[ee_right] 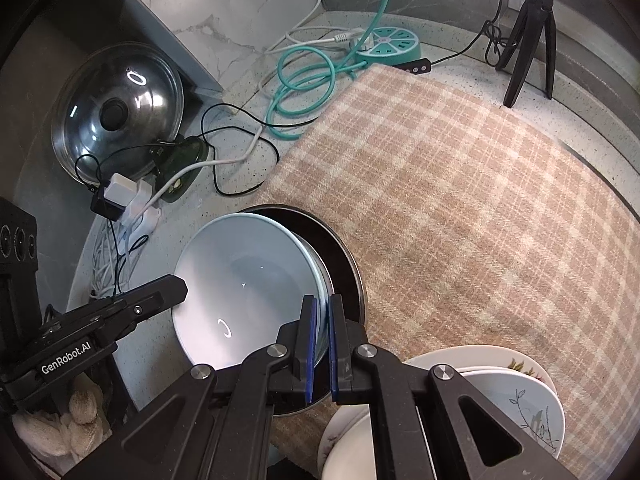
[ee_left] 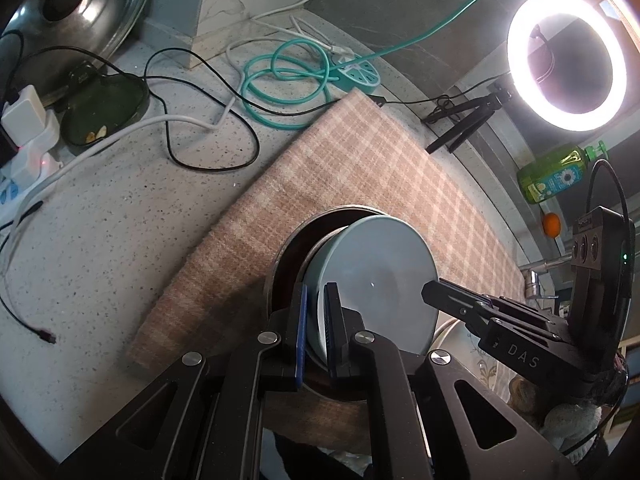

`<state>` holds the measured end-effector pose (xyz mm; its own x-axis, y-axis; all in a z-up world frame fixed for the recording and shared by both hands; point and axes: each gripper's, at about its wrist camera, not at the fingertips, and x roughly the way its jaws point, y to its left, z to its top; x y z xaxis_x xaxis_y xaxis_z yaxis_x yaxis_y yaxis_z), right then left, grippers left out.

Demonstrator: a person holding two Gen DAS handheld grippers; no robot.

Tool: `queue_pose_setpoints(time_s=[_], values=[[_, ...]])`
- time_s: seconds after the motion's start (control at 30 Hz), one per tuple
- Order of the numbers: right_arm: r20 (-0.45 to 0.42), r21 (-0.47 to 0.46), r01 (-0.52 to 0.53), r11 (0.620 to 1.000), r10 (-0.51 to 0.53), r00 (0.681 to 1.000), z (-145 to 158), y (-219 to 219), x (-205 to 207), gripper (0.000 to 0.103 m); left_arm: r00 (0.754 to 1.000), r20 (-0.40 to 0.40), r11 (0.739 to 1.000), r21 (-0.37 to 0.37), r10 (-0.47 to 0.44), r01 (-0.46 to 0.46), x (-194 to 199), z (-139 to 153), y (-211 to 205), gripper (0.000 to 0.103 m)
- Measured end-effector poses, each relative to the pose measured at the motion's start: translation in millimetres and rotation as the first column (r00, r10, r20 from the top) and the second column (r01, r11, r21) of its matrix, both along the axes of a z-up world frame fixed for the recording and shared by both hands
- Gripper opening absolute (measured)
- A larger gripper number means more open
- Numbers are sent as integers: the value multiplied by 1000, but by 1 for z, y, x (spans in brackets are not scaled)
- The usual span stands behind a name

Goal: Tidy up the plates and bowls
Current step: 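Lower the white ceramic bowl into the nested steel bowls with both grippers, then open both grippers and release the white bowl rim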

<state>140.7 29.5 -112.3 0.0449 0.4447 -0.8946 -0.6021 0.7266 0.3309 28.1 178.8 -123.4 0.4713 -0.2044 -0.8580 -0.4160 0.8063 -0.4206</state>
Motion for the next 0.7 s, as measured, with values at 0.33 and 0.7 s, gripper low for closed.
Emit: queue_pose_setpoints(time_s=[0.33,0.7], values=[[0,5,-14,1000,14,1000,2,1,-1,8,1000,1,1000,18,-17,17,0,0,-4,6],[79,27,-20,999,18,997,16,-8,-7,25,998,49,992,125,-31,25,-8,17,-9,10]])
